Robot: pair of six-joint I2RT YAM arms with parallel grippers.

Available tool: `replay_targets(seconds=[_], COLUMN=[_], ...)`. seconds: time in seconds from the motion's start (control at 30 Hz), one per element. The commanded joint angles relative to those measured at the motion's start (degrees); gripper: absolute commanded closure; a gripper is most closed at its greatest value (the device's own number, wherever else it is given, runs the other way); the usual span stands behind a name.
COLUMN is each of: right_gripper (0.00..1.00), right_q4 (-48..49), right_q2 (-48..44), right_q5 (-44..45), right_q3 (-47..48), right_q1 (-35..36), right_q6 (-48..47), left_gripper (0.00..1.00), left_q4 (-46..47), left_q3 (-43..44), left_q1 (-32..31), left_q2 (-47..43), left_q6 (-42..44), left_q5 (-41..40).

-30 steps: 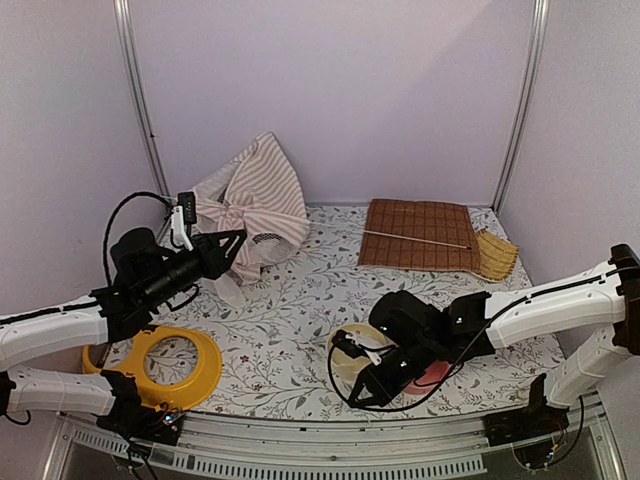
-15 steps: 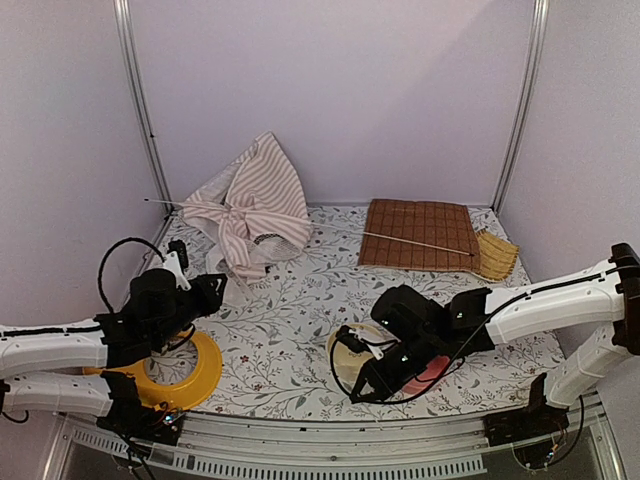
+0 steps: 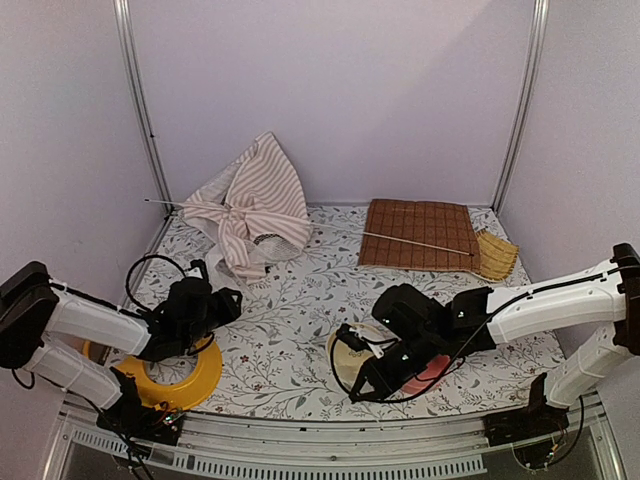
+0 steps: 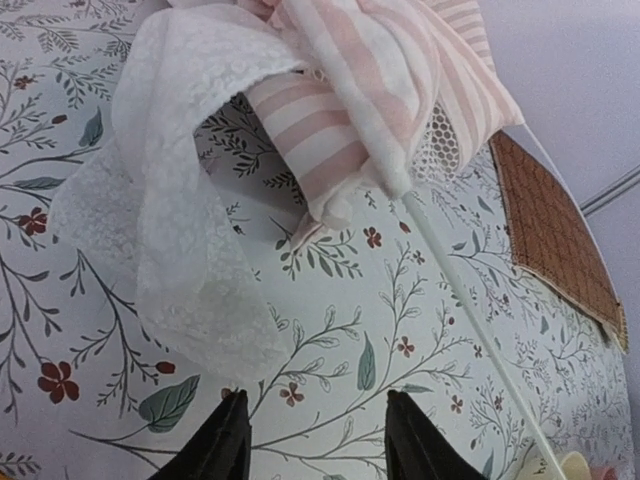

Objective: Set up the pet tent
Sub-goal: Pick up the tent fabric from the tent.

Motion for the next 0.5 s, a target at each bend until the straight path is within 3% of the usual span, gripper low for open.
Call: replay_targets(seconds=[0.0, 0.17, 0.47], right_gripper=[1.0, 1.0, 1.0], right_q4=[5.51, 6.16, 6.92], right_q2=[-2.88, -3.34, -4.01], right_q5=[4.06, 4.04, 3.91], right_q3=[1.31, 1.0, 0.5], right_q1=[-1.93, -1.94, -1.97], right_q6=[1.49, 1.81, 2.31], left_gripper=[0.51, 0.43, 0.36], left_q4=[12.96, 25.8, 28.83], left_q3=[3.06, 3.11, 8.69], left_q1=[2.9, 3.9, 7.62], left_q2=[6.39, 12.86, 21.59], left_q6=[3.71, 10.17, 10.56], left_q5=[4.65, 5.87, 6.07])
